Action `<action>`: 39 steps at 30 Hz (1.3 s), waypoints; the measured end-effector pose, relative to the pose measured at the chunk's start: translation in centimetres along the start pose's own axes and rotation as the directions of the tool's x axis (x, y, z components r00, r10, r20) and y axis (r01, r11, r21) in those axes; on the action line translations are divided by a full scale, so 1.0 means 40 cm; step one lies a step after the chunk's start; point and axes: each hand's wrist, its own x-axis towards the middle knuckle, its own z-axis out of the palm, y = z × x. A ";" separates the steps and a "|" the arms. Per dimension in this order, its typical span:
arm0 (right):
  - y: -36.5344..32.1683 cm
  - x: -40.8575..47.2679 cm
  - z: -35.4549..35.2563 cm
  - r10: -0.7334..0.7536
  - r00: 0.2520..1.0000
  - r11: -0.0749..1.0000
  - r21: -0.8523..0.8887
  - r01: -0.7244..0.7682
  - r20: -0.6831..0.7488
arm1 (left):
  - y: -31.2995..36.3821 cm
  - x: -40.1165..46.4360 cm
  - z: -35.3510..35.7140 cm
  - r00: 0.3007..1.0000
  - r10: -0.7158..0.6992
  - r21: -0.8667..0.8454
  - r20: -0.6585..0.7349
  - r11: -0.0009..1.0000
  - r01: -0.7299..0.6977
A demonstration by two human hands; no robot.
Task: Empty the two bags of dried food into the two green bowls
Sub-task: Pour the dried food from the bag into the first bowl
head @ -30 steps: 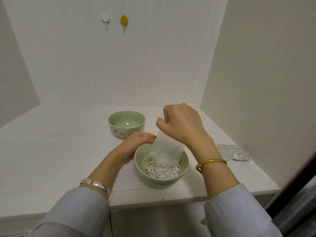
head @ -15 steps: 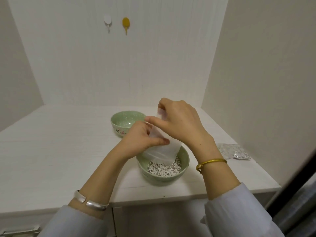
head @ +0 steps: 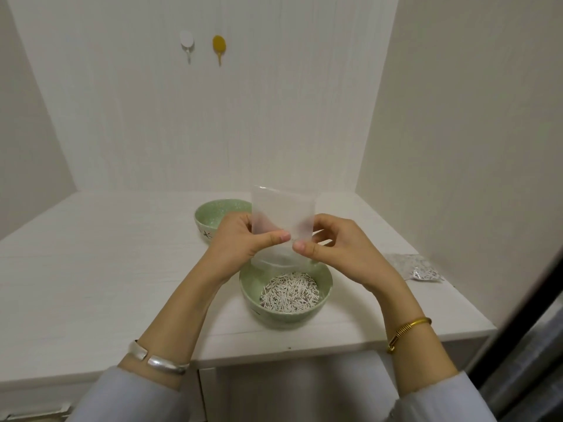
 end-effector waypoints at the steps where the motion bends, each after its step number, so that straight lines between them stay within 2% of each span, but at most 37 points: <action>1: 0.003 0.000 0.000 0.000 1.000 1.000 0.002 0.000 0.011 | -0.001 0.001 0.001 1.000 -0.001 -0.004 -0.007 1.000 0.001; 5: 0.007 0.001 -0.002 0.008 0.999 1.000 -0.007 -0.007 0.050 | -0.008 0.001 -0.002 1.000 -0.008 -0.005 -0.012 1.000 0.008; 12: 0.022 0.005 0.001 -0.004 0.999 1.000 0.009 0.003 0.033 | -0.006 -0.006 0.003 0.993 -0.040 -0.032 0.111 0.999 0.044; 15: 0.029 0.009 0.007 0.014 0.999 1.000 0.022 -0.015 0.046 | 0.003 -0.005 0.008 0.999 -0.011 -0.106 0.053 0.994 0.016; 19: 0.029 0.011 0.008 0.016 0.998 1.000 0.014 -0.017 0.067 | 0.006 0.000 0.013 0.999 -0.014 -0.088 -0.042 0.996 0.010; 25: 0.027 0.008 0.005 0.009 0.997 1.000 0.022 -0.011 0.075 | 0.001 0.004 0.023 1.000 0.003 -0.092 -0.022 0.996 -0.005; 32: 0.025 0.012 0.001 0.026 0.997 0.999 0.022 -0.028 0.076 | 0.000 0.009 0.031 0.997 -0.027 -0.153 -0.069 0.988 0.016; 35: 0.027 0.018 -0.001 0.044 0.999 0.997 0.057 -0.043 -0.017 | 0.005 0.009 0.031 0.998 -0.030 -0.174 -0.046 0.984 0.021; 37: 0.035 0.023 -0.011 0.117 0.981 0.982 0.166 -0.091 -0.155 | -0.005 0.010 0.021 0.994 -0.055 -0.087 -0.099 0.995 0.046; 39: 0.048 0.024 -0.023 0.237 0.930 0.942 0.299 -0.150 -0.281 | -0.017 0.006 0.000 0.982 -0.136 0.003 -0.129 0.990 0.138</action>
